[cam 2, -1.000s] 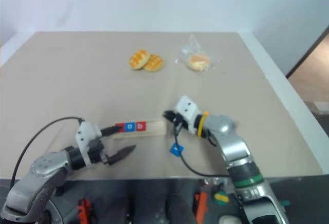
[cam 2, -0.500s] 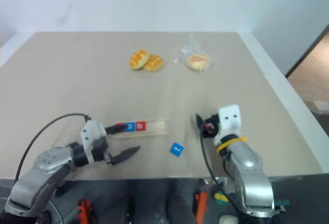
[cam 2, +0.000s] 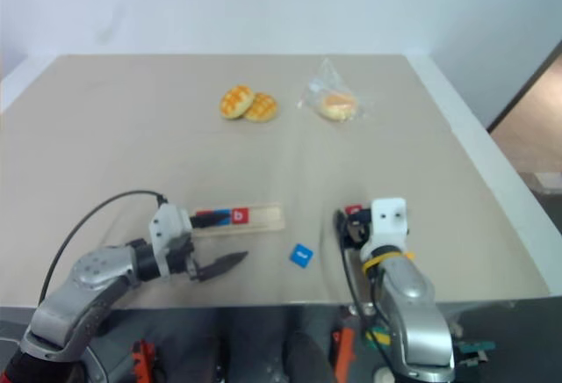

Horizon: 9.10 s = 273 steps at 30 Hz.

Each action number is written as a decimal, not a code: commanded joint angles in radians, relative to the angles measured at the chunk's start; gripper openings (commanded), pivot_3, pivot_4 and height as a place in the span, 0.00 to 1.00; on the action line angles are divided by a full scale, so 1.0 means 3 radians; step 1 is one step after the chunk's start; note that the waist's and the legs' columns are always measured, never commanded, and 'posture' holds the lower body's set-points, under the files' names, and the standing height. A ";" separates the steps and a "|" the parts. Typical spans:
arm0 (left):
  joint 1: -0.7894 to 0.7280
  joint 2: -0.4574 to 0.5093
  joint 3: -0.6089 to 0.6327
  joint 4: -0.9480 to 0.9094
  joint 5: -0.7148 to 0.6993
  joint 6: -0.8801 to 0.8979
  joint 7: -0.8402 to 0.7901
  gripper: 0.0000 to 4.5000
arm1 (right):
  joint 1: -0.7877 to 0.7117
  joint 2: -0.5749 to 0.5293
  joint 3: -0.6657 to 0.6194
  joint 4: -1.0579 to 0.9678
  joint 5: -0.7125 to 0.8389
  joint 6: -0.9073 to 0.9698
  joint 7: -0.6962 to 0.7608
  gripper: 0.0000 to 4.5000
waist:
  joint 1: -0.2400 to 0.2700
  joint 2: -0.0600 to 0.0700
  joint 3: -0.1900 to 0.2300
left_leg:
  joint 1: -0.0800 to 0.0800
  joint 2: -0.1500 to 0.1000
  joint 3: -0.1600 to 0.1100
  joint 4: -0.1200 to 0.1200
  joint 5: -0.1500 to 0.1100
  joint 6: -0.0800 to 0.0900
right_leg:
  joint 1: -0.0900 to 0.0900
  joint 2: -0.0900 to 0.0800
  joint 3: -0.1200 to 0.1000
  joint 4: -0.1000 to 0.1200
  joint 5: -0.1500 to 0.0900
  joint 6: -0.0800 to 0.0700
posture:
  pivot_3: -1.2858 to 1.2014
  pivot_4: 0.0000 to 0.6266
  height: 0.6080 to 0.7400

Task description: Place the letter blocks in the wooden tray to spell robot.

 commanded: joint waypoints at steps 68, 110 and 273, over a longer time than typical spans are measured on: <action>0.0112 0.0071 0.0061 -0.0079 0.0081 -0.0093 0.0084 1.00 | -0.0244 -0.0195 0.0400 -0.0408 0.0393 -0.0027 0.0483 0.99 | 0.0000 -0.0001 -0.0001 | -0.0002 -0.0002 0.0000 0.0000 0.0000 0.0000 | -0.0001 -0.0006 -0.0001 -0.0001 -0.0003 0.0002 | 0.52 0.24 1.00; 0.0139 0.0062 0.0021 -0.0044 0.0142 -0.0142 0.0097 1.00 | -0.1708 -0.1650 0.1038 0.2887 0.0460 -0.2371 0.4312 0.94 | 0.0007 -0.0001 0.0003 | 0.0016 -0.0003 0.0001 0.0002 -0.0003 0.0005 | 0.0019 -0.0005 -0.0001 0.0000 0.0004 0.0007 | 0.52 0.24 1.00; 0.0165 -0.0055 0.0072 -0.0109 0.0092 -0.0104 0.0176 1.00 | -0.1695 -0.0632 0.1469 0.1409 0.0125 -0.0744 0.2238 0.97 | 0.0003 -0.0002 0.0002 | 0.0006 0.0000 0.0007 0.0003 -0.0003 0.0000 | 0.0005 0.0001 0.0005 0.0000 0.0005 0.0013 | 0.52 0.24 1.00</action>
